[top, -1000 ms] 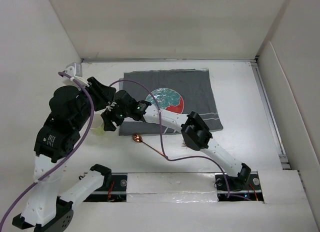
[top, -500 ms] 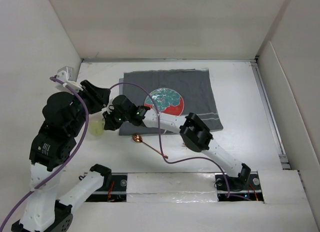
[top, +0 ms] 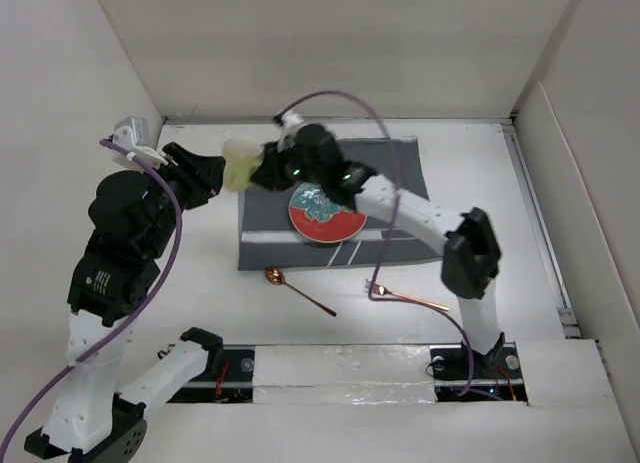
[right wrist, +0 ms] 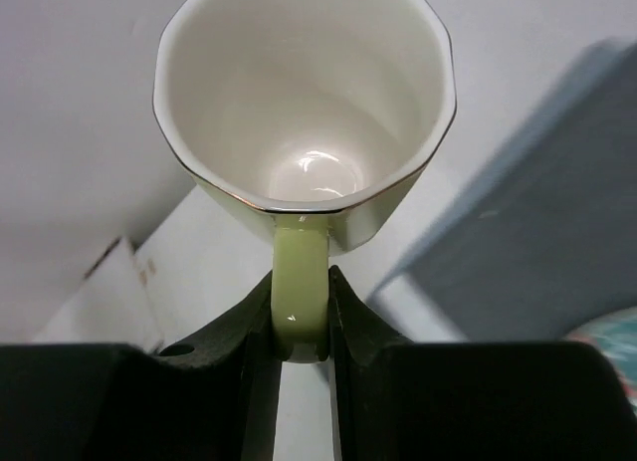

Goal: Set the dinner table for one person

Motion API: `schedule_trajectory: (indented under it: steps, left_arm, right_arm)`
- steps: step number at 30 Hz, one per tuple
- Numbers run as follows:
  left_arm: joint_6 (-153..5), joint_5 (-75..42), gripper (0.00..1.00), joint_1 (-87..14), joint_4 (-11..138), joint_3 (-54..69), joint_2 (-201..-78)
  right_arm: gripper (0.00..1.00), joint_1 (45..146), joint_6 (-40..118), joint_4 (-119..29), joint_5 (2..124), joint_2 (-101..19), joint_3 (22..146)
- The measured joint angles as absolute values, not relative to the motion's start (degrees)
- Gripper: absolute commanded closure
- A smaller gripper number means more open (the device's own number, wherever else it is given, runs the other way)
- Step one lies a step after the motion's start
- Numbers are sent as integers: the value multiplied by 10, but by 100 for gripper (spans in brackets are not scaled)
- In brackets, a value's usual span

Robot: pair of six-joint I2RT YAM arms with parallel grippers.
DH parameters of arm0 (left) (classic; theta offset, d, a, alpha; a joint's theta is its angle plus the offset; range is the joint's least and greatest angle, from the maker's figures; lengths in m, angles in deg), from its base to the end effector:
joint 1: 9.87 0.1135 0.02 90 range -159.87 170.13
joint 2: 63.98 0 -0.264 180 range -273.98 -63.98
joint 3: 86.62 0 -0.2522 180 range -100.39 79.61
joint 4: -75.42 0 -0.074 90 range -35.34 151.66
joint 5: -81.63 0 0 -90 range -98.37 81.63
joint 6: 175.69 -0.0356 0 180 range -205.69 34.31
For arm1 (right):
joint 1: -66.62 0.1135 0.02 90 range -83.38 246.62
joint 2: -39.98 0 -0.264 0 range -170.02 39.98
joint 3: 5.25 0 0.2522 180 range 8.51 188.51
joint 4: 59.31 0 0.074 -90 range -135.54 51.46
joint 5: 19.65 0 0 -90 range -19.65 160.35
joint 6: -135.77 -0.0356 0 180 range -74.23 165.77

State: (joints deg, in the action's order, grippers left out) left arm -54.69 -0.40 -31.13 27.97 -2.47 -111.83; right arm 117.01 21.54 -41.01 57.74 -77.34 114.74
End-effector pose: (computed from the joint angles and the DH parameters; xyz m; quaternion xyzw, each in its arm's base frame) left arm 0.1144 -0.0392 0.4977 -0.1088 0.6953 -0.2682 0.6579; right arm 0.3114 0.3885 0.3305 -0.2439 0.7563 0.4337 0.4248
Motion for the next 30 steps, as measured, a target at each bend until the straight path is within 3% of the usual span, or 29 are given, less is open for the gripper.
schedule_trajectory:
  steps: [5, 12, 30]
  left_arm:
    - [-535, -35, 64, -311, 347, 13, -1131]
    - [-537, -62, 63, -311, 403, 31, -1173]
    - [-572, -94, 63, -311, 479, 83, -1209]
  right_arm:
    - [100, 1007, 219, -439, 620, -642, 1065]
    - [100, 829, 254, -406, 695, -638, 1060]
    - [100, 783, 292, -344, 727, -780, 1060]
